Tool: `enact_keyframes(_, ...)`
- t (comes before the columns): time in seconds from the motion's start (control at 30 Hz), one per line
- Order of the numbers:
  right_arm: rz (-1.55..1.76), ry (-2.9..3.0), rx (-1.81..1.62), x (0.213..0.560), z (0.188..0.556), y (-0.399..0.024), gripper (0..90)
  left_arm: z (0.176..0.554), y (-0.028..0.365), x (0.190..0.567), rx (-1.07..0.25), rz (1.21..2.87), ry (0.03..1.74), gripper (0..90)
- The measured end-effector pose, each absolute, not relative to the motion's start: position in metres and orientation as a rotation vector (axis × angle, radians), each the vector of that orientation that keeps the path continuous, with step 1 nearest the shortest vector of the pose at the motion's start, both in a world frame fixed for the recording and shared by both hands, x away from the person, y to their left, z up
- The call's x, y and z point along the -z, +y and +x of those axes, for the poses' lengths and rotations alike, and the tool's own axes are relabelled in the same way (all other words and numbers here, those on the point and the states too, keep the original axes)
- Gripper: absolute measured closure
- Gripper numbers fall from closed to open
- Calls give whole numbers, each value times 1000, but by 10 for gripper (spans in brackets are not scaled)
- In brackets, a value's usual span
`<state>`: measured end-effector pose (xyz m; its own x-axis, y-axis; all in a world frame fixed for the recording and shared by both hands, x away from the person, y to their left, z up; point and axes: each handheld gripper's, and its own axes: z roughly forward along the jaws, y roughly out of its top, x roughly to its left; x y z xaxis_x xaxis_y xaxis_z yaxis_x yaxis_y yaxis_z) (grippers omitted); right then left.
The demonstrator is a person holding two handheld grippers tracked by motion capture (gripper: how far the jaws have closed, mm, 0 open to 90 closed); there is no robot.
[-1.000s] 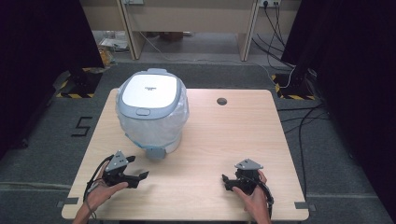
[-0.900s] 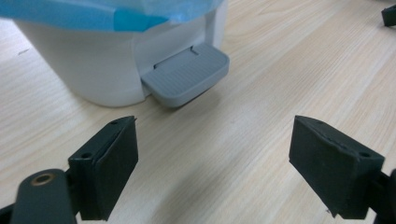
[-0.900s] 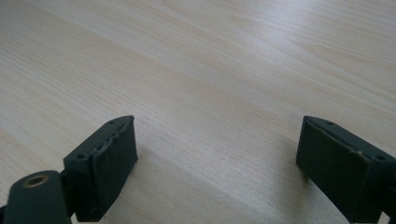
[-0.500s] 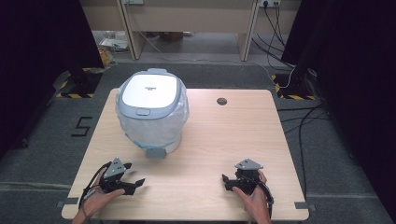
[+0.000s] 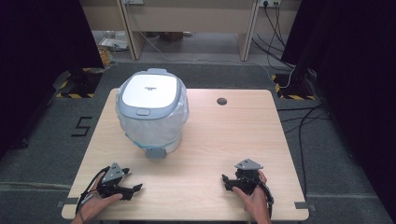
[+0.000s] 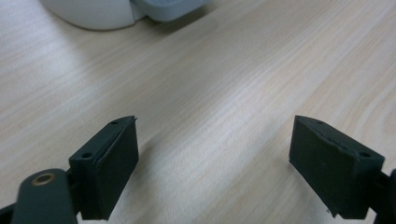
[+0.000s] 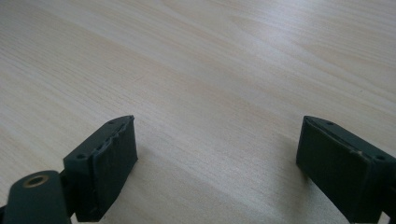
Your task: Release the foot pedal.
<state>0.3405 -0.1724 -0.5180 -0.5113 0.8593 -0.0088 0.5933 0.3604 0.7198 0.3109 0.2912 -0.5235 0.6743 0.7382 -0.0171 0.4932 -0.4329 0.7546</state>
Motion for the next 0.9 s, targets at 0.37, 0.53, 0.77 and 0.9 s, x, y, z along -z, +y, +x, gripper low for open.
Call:
enact_keyframes(0.37,1270,2243,-945,518,340,-172,126,305,293,525,-406,2119,974,144)
enact_keyframes(0.53,1271,2243,-945,518,340,-172,126,305,293,525,-406,2119,974,143)
enact_keyframes(0.77,1268,2246,-944,518,340,-172,116,305,292,525,-407,2118,974,143)
enact_keyframes(0.9,1262,2249,-943,518,340,-172,111,305,293,525,-406,2119,973,143)
